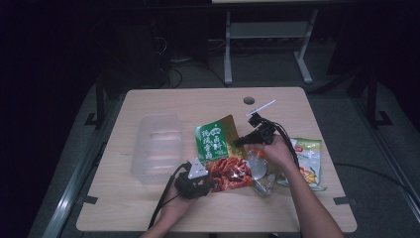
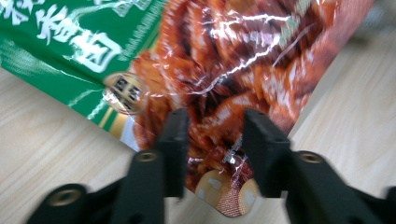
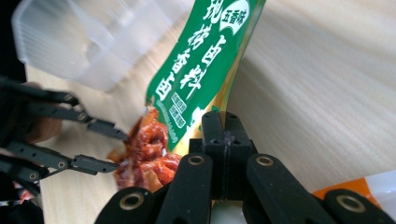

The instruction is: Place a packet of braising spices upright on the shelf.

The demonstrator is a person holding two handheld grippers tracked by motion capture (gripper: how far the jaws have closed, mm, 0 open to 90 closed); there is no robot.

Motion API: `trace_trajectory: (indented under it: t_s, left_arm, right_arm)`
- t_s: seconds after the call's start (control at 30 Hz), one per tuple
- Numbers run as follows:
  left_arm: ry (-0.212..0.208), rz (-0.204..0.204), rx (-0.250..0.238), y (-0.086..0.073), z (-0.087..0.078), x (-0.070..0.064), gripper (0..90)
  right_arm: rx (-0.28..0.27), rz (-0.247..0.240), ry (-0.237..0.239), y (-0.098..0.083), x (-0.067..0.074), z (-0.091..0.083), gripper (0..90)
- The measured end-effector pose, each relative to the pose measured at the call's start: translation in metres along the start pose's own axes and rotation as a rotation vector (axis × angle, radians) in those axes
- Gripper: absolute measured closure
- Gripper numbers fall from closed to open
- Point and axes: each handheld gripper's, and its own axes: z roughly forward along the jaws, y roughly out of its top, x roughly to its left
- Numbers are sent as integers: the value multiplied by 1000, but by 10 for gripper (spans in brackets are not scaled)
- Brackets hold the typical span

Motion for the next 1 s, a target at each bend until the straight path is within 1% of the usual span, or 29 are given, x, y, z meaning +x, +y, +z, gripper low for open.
trace_trajectory:
  t_s: [0.03,0.07,0.13,0.17,0.2,0.23,0.27,0.3,0.33,0.37,0.43,0.47,0.5,0.57,0.63,0.67,0.7,0.77,0.8,0.83,0.87,0.9,0.93,1.0]
  left_arm:
    - [-8,-21,-25,1,-2,2,518]
    - [-22,-46,-47,1,-3,3,474]
    - [-48,-101,-79,3,-6,6,384]
    - [-58,-113,-95,3,-7,7,348]
    - [-72,-143,-109,3,-7,6,318]
    - [-76,-145,-117,4,-8,7,288]
    - [-77,-157,-127,5,-8,8,257]
    - [-77,-175,-142,7,-8,8,239]
    - [-71,-179,-144,9,-8,10,226]
    - [-75,-188,-152,10,-8,10,213]
    - [-85,-198,-169,13,-6,10,206]
    - [-92,-210,-174,15,-5,9,207]
    - [-105,-206,-169,17,-3,10,208]
    - [-124,-227,-171,20,3,13,223]
    - [-165,-259,-161,21,10,16,224]
    - [-172,-274,-159,21,12,17,227]
    - [-188,-290,-163,21,16,18,239]
    - [-231,-301,-163,20,22,22,279]
    - [-253,-308,-171,20,24,23,318]
    - [-288,-311,-181,20,25,25,380]
    - [-313,-328,-188,20,26,26,445]
    - [-317,-330,-191,20,27,27,477]
    - [-325,-328,-200,20,27,29,549]
    - [-332,-333,-203,20,25,30,643]
  right_arm:
    - [-18,-17,-7,-1,5,-5,900]
    - [-36,-25,-4,-3,10,-11,900]
    - [-72,-64,-13,-6,20,-22,900]
    - [-90,-82,-15,-8,25,-27,900]
    - [-105,-109,-26,-11,30,-33,900]
    - [-124,-137,-39,-13,36,-38,900]
    - [-143,-166,-46,-16,40,-43,900]
    - [-162,-182,-53,-19,44,-47,900]
    - [-176,-194,-56,-23,48,-52,900]
    - [-199,-214,-55,-27,51,-57,900]
    - [-222,-238,-53,-34,55,-62,900]
    - [-234,-257,-55,-38,56,-64,900]
    - [-245,-269,-47,-42,57,-66,900]
    - [-258,-295,-43,-49,59,-70,900]
    - [-264,-318,-43,-53,60,-72,900]
    - [-268,-317,-40,-55,60,-73,900]
    - [-268,-323,-34,-56,59,-74,900]
    - [-269,-325,-30,-58,58,-75,900]
    - [-271,-324,-31,-59,57,-75,900]
    - [-272,-318,-27,-60,57,-75,900]
    - [-277,-313,-21,-60,57,-74,900]
    - [-277,-315,-21,-60,56,-74,900]
    - [-276,-315,-22,-61,56,-73,900]
    - [-272,-313,-34,-61,56,-73,900]
